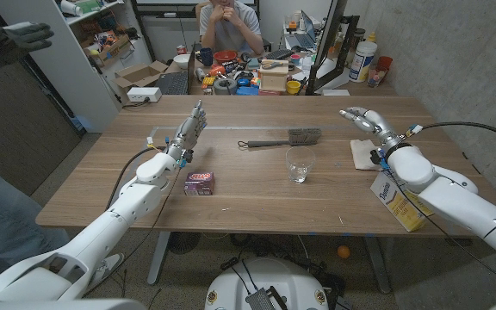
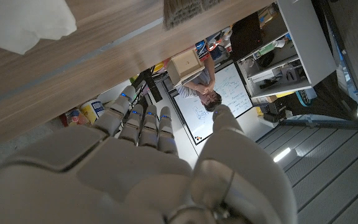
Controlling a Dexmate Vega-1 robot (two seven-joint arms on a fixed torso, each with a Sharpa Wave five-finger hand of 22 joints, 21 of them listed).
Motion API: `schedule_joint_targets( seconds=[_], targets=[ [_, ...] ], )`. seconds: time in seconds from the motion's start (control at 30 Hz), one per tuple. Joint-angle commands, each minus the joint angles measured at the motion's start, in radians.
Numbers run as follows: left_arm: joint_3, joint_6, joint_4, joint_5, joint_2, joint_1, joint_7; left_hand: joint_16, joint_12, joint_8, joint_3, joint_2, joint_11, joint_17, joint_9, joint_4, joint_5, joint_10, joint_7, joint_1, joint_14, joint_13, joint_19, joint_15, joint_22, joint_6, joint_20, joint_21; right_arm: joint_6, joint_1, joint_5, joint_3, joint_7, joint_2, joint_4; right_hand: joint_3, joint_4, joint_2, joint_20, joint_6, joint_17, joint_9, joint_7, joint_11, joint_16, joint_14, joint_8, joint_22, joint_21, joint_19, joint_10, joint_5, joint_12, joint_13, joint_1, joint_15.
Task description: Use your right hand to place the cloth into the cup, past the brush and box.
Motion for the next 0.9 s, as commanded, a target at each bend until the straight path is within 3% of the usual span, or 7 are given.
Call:
schedule_joint_targets(
  seconds=[0.03,0.13,0.53,0.67,0.77,0.9],
  targets=[
    [0.001,0.0,0.016,-0.001,-0.002,-0.007,-0.011,0.006,0.004,0.005,-0.005,0.012,-0.005,0.002,0.005,0.005,0.005,-0.004,-0.009,0.003,0.0,0.003,-0.007,-0.003,0.002,0.001,-0.003,-0.004,-0.274,-0.025,-0.142,-0.008,0.01,-0.152,-0.182,0.003,-0.015,-0.007,0.068,0.04,0.0,0.005,-0.009,-0.001,0.005,0.027,0.011,0.001,0.011,0.05,0.03,0.001,0.01,0.004,0.032,0.009],
    [0.002,-0.002,0.02,-0.002,-0.003,-0.01,-0.015,0.006,0.004,0.005,-0.006,0.013,-0.007,0.002,0.005,0.005,0.005,-0.005,-0.01,0.004,0.0,0.003,-0.009,-0.002,0.002,0.001,-0.001,-0.004,-0.341,-0.025,-0.172,-0.015,0.029,-0.191,-0.217,0.004,-0.019,-0.009,0.097,0.053,0.0,0.006,-0.024,-0.008,0.005,0.041,0.012,0.001,0.012,0.069,0.039,0.001,0.012,0.005,0.043,0.02],
    [0.002,-0.006,0.032,-0.001,-0.005,-0.018,-0.022,0.008,0.005,0.008,-0.007,0.017,-0.002,0.001,0.005,0.004,0.006,-0.002,-0.008,0.006,0.005,0.004,-0.01,0.002,0.003,0.009,0.01,-0.005,-0.555,-0.038,-0.237,-0.032,0.109,-0.329,-0.323,0.005,-0.021,-0.013,0.117,0.054,0.0,0.007,-0.057,-0.036,-0.003,0.04,0.004,0.0,0.0,0.069,0.034,0.001,0.007,0.006,0.06,0.032],
    [0.007,-0.004,0.041,0.0,-0.009,-0.027,-0.029,0.008,0.006,0.008,-0.007,0.018,-0.004,0.001,0.005,0.004,0.006,-0.001,-0.009,0.007,0.006,0.004,-0.01,0.002,0.003,0.009,0.012,-0.005,-0.612,-0.011,-0.249,-0.063,0.15,-0.348,-0.341,0.004,-0.021,-0.015,0.132,0.032,0.001,0.008,-0.079,-0.042,-0.006,0.036,-0.008,0.0,-0.01,0.065,0.018,0.001,-0.001,0.007,0.068,0.055],
    [0.011,-0.004,0.047,0.001,-0.013,-0.033,-0.035,0.009,0.006,0.008,-0.008,0.019,-0.005,0.001,0.005,0.004,0.006,-0.001,-0.009,0.007,0.007,0.004,-0.01,0.001,0.003,0.011,0.018,-0.004,-0.649,0.012,-0.257,-0.088,0.177,-0.355,-0.351,0.002,-0.017,-0.017,0.135,0.028,0.002,0.009,-0.104,-0.055,0.001,0.059,-0.011,0.001,-0.012,0.081,0.014,0.0,-0.003,0.007,0.071,0.092],
    [0.014,-0.006,0.053,0.003,-0.016,-0.039,-0.04,0.01,0.006,0.01,-0.008,0.02,-0.004,0.001,0.005,0.003,0.006,0.0,-0.009,0.008,0.01,0.004,-0.011,0.002,0.003,0.016,0.025,-0.005,-0.724,0.063,-0.281,-0.14,0.226,-0.355,-0.367,-0.001,-0.016,-0.023,0.137,0.022,0.001,0.009,-0.118,-0.064,0.001,0.07,-0.014,0.002,-0.011,0.098,0.012,-0.001,-0.004,0.008,0.073,0.11]
  ],
)
